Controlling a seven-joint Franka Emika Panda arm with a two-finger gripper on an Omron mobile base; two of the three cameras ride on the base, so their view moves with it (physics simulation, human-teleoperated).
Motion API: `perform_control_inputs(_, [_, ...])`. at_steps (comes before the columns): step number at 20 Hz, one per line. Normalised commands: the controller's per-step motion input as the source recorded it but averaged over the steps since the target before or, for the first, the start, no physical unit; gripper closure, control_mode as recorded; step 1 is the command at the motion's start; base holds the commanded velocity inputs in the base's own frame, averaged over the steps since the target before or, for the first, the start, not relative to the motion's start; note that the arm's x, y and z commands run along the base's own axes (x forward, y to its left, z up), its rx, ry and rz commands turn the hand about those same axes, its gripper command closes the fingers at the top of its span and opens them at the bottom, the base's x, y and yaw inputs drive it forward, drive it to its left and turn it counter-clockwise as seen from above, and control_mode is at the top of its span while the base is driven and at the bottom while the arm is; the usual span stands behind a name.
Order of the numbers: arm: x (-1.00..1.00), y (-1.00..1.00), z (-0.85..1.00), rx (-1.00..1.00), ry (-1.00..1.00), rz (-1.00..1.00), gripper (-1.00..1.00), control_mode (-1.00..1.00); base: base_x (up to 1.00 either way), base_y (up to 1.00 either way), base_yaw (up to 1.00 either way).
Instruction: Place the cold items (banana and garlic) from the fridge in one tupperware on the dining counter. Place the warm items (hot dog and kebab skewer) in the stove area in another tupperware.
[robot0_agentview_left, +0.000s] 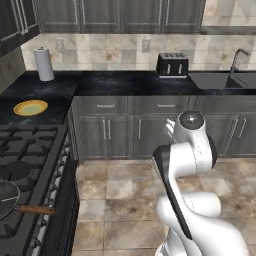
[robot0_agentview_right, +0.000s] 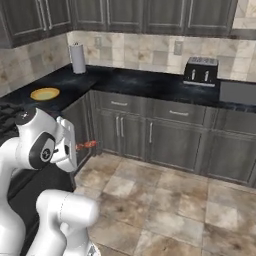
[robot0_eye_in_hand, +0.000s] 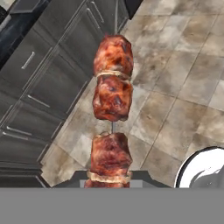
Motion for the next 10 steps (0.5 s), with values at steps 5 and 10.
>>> perform_control_inputs(5, [0.00,0.00,0.00,0.00,0.00,0.00,1.00,1.00,-1.00,-0.06,-0.26])
perform_control_inputs(10, [0.00,0.00,0.00,0.00,0.00,0.00,1.00,1.00,-1.00,-0.26,-0.23])
